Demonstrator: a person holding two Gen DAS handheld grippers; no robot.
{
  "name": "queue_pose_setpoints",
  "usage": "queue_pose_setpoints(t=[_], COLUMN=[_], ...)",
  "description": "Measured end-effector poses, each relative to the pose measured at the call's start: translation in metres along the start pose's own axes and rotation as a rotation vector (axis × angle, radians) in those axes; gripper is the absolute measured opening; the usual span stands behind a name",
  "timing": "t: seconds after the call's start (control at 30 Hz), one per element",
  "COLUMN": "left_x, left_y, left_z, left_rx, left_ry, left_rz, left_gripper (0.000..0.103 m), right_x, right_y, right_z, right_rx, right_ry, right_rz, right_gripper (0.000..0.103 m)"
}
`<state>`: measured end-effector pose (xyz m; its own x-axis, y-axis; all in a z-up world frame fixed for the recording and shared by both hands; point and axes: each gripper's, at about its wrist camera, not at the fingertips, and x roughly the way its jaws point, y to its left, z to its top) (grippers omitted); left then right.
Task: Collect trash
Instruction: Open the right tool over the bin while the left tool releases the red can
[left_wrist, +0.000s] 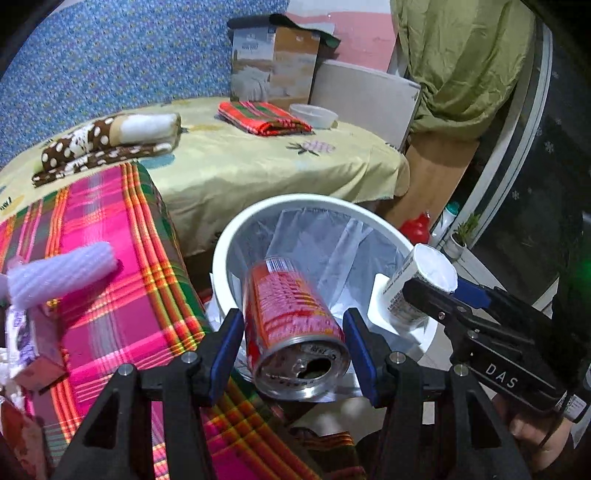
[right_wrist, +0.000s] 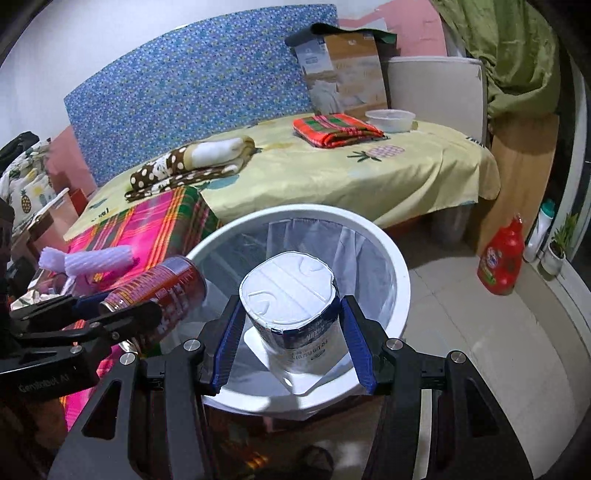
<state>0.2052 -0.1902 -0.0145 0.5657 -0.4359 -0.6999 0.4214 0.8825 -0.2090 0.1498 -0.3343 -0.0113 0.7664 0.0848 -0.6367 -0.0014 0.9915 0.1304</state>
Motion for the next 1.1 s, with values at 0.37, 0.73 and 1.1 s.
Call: queue_pose_setpoints(t=[0.37,0.73,1.1], left_x=[0.002,-0.027,-0.070], left_y=[0.008,0.028,0.045], left_z=[0.005,-0.007,-0.034], left_rx=[-0.027,-0.078,-0.117], left_ry=[-0.010,-0.045,-0.083], left_rz=[-0.005,0.022,0.089], left_gripper=[0.059,0.059,0.058], right_x=[0.014,0.004,-0.014], right_y=[-0.007,0.002,0.029], right_z=[-0.004,-0.003,-0.006], right_rx=[0.015,0.004,-0.031], right_ry=[0.070,0.052,0.038], right_rz=[0.012,0.037,0.073], right_gripper=[0.055,0.066,0.066])
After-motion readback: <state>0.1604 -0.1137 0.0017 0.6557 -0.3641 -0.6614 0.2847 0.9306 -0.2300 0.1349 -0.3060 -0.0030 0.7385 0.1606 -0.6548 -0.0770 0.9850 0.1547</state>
